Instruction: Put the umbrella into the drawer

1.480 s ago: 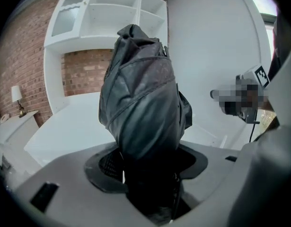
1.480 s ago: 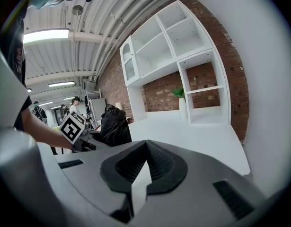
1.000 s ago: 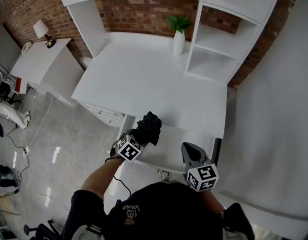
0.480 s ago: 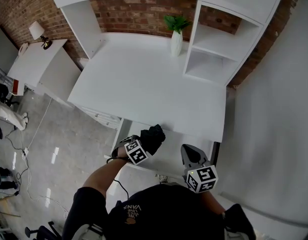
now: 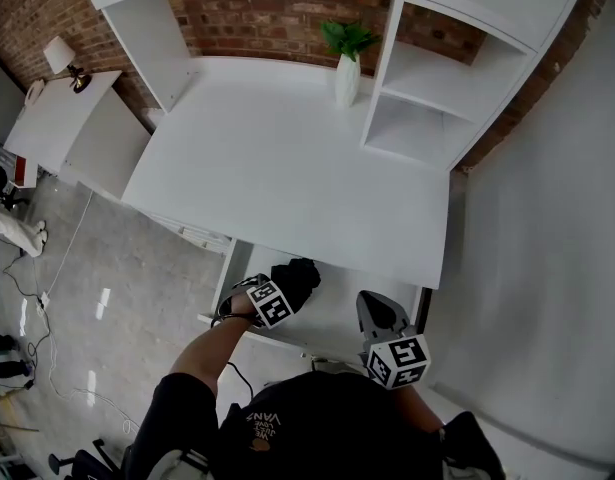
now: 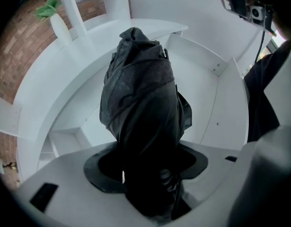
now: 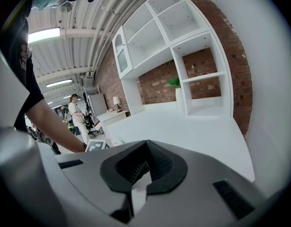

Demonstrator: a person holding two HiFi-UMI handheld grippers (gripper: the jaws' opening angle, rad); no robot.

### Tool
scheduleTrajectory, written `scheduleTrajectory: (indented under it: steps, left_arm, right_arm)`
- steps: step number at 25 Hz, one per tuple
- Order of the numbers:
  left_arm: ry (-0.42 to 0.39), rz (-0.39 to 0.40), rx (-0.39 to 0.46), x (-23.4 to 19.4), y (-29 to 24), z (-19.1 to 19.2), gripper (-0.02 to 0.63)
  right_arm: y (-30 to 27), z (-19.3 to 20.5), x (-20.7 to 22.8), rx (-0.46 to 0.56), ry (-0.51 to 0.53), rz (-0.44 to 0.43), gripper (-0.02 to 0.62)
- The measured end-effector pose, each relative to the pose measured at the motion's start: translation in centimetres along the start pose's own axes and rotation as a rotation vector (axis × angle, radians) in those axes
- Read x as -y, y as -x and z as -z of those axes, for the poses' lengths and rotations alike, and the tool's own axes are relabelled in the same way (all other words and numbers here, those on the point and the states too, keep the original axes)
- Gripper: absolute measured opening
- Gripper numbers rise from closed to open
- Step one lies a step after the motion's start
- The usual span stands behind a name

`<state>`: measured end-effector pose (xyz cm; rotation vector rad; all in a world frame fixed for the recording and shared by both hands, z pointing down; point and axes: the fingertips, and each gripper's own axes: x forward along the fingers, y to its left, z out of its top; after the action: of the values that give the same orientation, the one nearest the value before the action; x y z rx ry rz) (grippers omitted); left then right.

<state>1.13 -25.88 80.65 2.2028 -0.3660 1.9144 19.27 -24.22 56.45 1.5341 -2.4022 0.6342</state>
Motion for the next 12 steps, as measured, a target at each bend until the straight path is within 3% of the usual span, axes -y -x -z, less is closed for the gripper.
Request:
scheduleTrajectory:
  steps: [4,12]
  left_arm:
    - [0.002,0.006,-0.04,-0.2,-1.2,0.5,0.272]
    - [0.121,0.004,-0.066,-2.4,-2.5,1.6,0.272]
  right_arm:
    - [-0.8,0.4,0.0,-0.016,0.0,-0.015,-0.008]
    - [-1.8,1.6,-0.7,-0.066,0.024,-0.063,-0.008]
